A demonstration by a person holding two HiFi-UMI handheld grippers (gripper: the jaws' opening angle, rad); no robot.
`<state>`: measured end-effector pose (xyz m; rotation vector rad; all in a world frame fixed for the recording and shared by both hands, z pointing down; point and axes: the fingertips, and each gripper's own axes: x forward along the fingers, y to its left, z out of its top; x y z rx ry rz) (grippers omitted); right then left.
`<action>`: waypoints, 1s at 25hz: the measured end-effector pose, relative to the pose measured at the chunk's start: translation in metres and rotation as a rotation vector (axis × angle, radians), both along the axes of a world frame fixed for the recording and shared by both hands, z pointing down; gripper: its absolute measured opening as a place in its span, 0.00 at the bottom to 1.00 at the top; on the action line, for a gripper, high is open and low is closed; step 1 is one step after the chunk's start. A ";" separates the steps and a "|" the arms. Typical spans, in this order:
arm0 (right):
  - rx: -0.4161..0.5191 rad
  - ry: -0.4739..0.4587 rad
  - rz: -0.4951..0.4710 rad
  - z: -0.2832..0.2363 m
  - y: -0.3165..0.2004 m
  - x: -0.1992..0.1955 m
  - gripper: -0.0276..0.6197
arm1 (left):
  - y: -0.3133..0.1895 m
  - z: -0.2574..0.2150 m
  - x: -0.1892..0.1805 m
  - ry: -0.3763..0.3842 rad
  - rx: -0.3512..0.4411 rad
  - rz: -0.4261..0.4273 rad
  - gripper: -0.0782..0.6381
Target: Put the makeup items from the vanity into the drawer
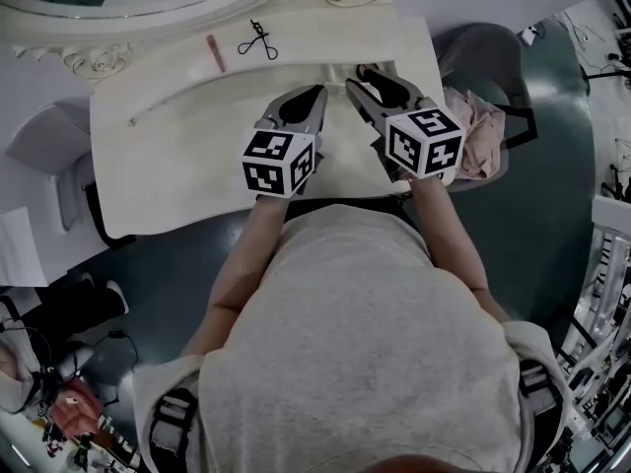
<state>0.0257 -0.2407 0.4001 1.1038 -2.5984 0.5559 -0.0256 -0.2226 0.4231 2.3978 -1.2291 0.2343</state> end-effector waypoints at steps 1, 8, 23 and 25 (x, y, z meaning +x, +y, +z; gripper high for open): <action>0.010 -0.010 -0.006 -0.003 0.002 -0.001 0.26 | 0.000 -0.001 0.000 0.002 0.003 -0.004 0.12; 0.064 -0.084 -0.054 -0.018 0.012 -0.007 0.08 | 0.003 -0.003 0.000 -0.011 0.013 -0.011 0.12; 0.194 -0.124 -0.074 -0.032 0.020 -0.013 0.05 | 0.007 -0.007 -0.003 -0.045 0.050 -0.012 0.12; 0.170 -0.096 -0.074 -0.025 0.023 -0.014 0.05 | 0.008 -0.007 -0.002 -0.047 0.056 -0.005 0.12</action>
